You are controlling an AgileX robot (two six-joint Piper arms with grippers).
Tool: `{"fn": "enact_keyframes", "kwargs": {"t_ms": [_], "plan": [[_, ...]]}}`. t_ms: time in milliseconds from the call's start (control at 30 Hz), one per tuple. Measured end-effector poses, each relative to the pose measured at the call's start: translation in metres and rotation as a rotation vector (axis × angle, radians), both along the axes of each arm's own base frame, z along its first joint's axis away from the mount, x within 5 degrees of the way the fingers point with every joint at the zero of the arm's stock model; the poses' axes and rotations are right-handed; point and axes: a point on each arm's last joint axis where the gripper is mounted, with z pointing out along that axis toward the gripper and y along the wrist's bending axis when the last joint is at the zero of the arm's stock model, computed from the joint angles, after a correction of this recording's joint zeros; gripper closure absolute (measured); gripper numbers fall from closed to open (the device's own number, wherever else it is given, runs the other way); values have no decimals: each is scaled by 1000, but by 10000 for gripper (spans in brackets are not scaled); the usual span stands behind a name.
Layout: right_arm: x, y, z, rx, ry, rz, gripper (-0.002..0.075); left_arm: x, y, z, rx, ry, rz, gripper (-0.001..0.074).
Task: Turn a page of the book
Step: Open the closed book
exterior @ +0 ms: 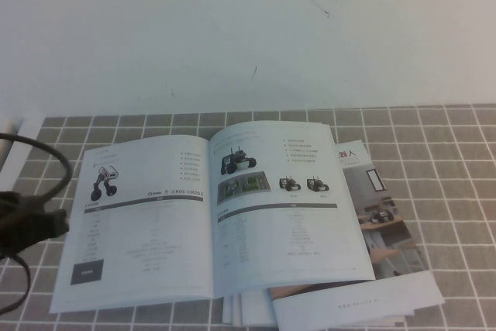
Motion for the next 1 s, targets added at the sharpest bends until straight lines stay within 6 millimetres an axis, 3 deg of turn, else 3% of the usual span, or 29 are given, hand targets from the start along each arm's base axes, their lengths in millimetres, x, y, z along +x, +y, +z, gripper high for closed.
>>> {"fn": "enact_keyframes", "kwargs": {"t_ms": [333,667,800,1000], "plan": [[40,6,-30,0,62,149,728,38,-32,-12,-57,131,-101,738],[82,14,-51,61,239,241,728,94,-55,-45,-38,308,-143,738],[101,34,-58,48,255,307,728,111,-58,-64,-24,365,-145,738],[130,84,-67,26,255,448,727,123,-60,-104,12,475,-155,738]]}}
